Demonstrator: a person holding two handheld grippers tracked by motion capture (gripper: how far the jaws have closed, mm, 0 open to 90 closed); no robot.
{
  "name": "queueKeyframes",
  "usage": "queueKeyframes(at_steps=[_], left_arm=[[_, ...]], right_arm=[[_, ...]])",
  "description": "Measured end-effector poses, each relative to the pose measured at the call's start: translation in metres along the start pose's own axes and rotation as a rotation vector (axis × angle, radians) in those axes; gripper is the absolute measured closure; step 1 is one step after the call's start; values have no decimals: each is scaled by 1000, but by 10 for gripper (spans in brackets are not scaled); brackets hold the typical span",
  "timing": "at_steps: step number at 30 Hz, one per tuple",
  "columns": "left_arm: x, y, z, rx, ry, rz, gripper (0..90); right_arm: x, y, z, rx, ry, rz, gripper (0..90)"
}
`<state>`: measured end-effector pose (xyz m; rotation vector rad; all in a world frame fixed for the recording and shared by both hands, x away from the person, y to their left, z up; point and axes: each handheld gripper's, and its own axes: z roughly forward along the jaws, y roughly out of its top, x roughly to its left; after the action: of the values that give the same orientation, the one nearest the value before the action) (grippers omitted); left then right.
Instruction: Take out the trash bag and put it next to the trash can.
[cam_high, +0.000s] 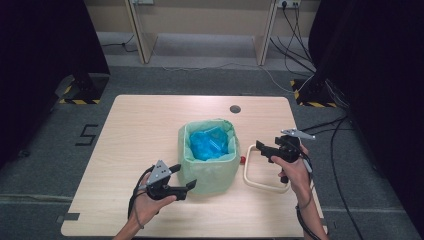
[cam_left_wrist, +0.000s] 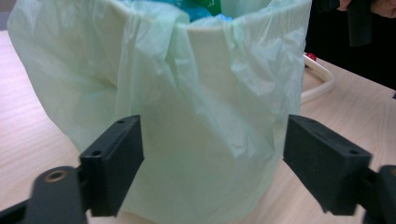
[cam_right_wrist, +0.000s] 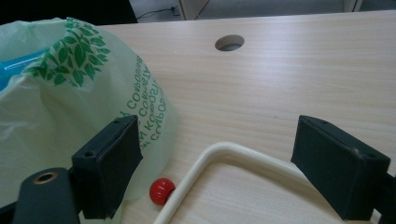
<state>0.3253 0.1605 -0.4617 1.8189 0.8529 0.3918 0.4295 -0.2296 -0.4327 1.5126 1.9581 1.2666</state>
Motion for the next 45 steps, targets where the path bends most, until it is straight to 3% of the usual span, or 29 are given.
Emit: queueKeyframes(at_steps=[3, 10, 16, 21, 24, 28, 30, 35, 38, 43, 45], left_arm=[[-2, 4, 1, 32, 32, 34, 359], [-5, 5, -3, 43, 41, 90, 691], [-8, 7, -5, 21, 37, 114, 861], [-6, 10, -5, 10, 35, 121, 889], [-6, 11, -6, 5, 32, 123, 890], [-5, 14, -8, -5, 30, 129, 890], [-4, 15, -8, -7, 29, 130, 891], [-4, 15, -9, -10, 28, 130, 890], [-3, 16, -9, -15, 28, 125, 891], [-2, 19, -10, -16, 25, 126, 893], [-2, 20, -12, -18, 23, 126, 894]], right_arm=[[2, 3, 2, -6, 12, 7, 156], [20, 20, 9, -30, 76, -42, 163], [44, 43, 15, -18, 155, -108, 220], [62, 61, 30, 21, 181, -188, 301], [71, 68, 44, 72, 186, -249, 363], [80, 72, 58, 120, 200, -275, 424], [82, 73, 64, 142, 182, -294, 455], [84, 74, 75, 196, 166, -272, 534], [86, 72, 81, 219, 161, -285, 611], [91, 71, 83, 204, 133, -312, 765], [92, 72, 81, 198, 128, -307, 787]])
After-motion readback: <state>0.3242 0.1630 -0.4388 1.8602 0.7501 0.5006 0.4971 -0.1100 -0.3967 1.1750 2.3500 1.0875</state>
